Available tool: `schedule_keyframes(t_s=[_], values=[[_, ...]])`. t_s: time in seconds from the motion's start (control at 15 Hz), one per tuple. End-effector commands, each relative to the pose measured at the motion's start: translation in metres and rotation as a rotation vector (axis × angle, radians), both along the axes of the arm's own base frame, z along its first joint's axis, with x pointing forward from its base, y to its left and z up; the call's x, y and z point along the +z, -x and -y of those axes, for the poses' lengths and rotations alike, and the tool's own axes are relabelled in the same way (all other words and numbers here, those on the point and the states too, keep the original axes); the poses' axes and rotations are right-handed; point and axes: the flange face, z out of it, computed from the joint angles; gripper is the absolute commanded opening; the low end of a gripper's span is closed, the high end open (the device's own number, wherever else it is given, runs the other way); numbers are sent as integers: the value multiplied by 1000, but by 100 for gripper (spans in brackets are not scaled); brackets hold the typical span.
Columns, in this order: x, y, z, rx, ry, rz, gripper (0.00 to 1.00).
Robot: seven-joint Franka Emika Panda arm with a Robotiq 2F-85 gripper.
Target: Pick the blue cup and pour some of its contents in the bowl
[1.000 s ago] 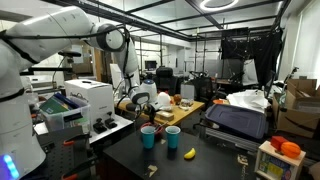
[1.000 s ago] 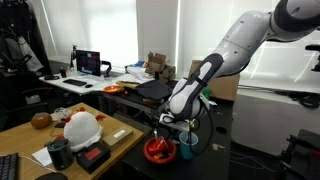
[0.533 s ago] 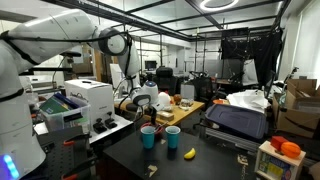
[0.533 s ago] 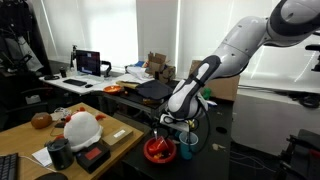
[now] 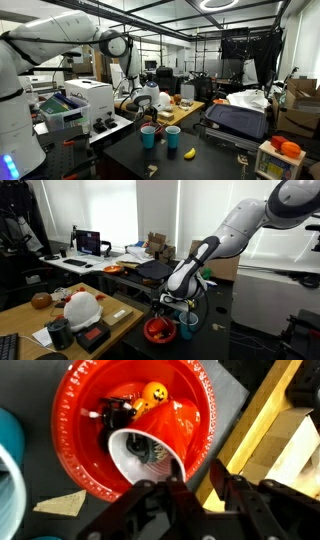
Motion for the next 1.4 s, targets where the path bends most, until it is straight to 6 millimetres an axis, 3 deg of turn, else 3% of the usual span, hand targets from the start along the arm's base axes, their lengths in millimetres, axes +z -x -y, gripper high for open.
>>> schedule_keyframes(t_s=[0.0, 0.13, 0.53, 1.33], values=[[2, -5, 2, -1, -24, 14, 5], [2, -5, 4, -2, -28, 10, 0], [9, -6, 10, 10, -56, 0, 1], [43, -11, 29, 55, -195, -23, 1]])
